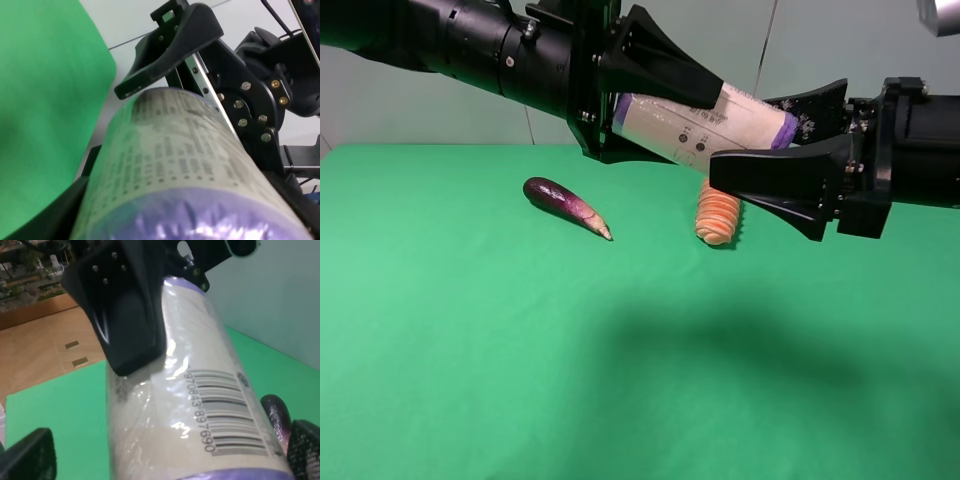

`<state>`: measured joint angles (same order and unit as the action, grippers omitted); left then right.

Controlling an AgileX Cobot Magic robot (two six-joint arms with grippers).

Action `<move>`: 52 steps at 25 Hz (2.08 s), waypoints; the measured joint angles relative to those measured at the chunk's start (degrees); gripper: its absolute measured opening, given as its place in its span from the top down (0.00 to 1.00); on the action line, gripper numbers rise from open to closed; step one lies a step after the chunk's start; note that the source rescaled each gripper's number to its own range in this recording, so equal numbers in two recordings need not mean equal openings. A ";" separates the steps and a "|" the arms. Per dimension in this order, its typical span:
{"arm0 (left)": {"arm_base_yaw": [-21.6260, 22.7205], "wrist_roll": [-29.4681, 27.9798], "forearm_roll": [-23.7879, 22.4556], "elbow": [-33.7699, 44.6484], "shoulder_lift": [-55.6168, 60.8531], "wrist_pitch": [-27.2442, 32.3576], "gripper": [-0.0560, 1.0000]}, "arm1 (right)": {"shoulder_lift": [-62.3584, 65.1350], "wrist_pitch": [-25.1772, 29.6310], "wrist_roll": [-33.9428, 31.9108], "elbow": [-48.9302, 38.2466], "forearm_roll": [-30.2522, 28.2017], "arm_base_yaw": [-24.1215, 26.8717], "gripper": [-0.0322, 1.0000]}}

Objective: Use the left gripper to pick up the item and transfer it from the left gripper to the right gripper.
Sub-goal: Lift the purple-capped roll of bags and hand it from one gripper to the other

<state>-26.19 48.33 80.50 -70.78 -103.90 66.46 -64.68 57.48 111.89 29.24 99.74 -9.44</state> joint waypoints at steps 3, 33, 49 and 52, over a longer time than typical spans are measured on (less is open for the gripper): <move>0.00 0.00 -0.11 0.00 0.00 0.00 0.94 | 0.00 0.00 0.00 0.00 0.00 0.00 0.00; -3.62 4.34 6.06 0.00 0.00 0.02 0.94 | 0.00 0.00 0.37 0.04 0.37 0.00 0.00; -3.69 4.86 5.72 0.00 0.00 -0.02 0.94 | 0.00 0.28 3.29 0.04 0.03 0.00 0.95; -3.69 4.91 5.72 0.00 0.00 -0.02 0.94 | 0.00 0.24 3.42 0.04 0.03 0.00 0.95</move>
<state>-29.88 53.23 86.21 -70.78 -103.90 66.44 -64.68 57.72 115.31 29.28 99.77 -9.44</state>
